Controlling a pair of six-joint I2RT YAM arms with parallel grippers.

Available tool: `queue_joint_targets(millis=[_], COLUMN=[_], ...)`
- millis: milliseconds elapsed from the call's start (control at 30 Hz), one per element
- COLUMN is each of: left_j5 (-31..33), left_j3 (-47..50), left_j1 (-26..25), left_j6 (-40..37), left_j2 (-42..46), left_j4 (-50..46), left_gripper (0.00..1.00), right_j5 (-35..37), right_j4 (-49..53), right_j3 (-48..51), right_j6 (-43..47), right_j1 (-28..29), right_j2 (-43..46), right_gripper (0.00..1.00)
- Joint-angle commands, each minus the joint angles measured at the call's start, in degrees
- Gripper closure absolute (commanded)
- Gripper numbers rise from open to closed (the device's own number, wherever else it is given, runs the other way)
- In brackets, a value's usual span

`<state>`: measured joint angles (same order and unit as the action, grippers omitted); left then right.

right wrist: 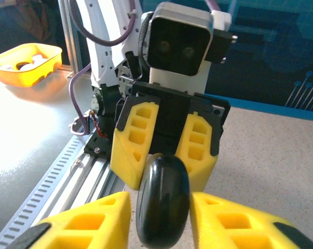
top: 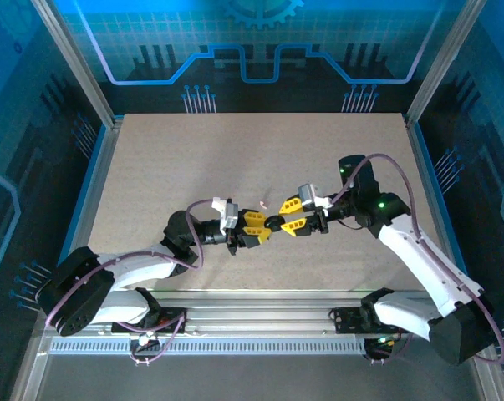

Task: Insert the wireless bluetooth earbuds into the charging case

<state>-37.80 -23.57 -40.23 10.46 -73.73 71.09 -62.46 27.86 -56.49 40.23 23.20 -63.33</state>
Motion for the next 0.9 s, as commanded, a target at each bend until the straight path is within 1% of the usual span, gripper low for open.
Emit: queue_joint_targets(millis=[0,133,200,267,467,533,667,733,833,867], left_j5=[-0.3,-0.5,-0.7,-0.9,-1.0,-1.0,-1.0,-0.7,0.7,1.2], left_j3=[-0.9,-1.2,-1.3,-1.5,-1.8,-1.8,-1.9,-2.0,-1.8,-1.8], left_j1=[0.4,0.4,0.5,0.4,0.4,0.5,0.5,0.4,0.5,0.5], left_j6=[0.3,0.4,0.5,0.6,1.3,1.2,-0.4,-1.4,-4.7,-6.3], left_j2=[-0.8,-1.1,-1.1,-1.3,-1.7,-1.8,-1.5,-0.8,1.1,2.0], left_j4=[2.4,2.6,2.8,2.9,3.8,3.9,2.1,0.4,-3.9,-6.5], left_gripper=[0.74,0.74,0.74,0.74,0.74,0.74,0.72,0.65,0.48,0.45], right_j5=[-1.6,-0.7,-0.6,-0.6,0.9,1.1,2.3,4.1,7.6,8.9], right_j4=[3.4,5.1,5.5,5.6,6.1,6.5,7.3,7.3,7.0,7.0], right_j3=[-2.1,-3.2,-3.5,-3.6,-4.1,-4.2,-4.5,-4.6,-4.4,-4.3], right_j6=[0.8,0.9,1.2,1.3,1.4,1.8,2.3,2.2,1.8,1.7], right_j1=[0.3,0.5,0.5,0.6,0.8,0.8,0.8,0.7,0.9,0.9], right_j2=[-1.2,-2.4,-2.8,-3.0,-3.3,-3.3,-3.0,-2.3,-0.9,-0.4], right_gripper=[0.62,0.63,0.67,0.69,0.67,0.68,0.76,0.77,0.78,0.78])
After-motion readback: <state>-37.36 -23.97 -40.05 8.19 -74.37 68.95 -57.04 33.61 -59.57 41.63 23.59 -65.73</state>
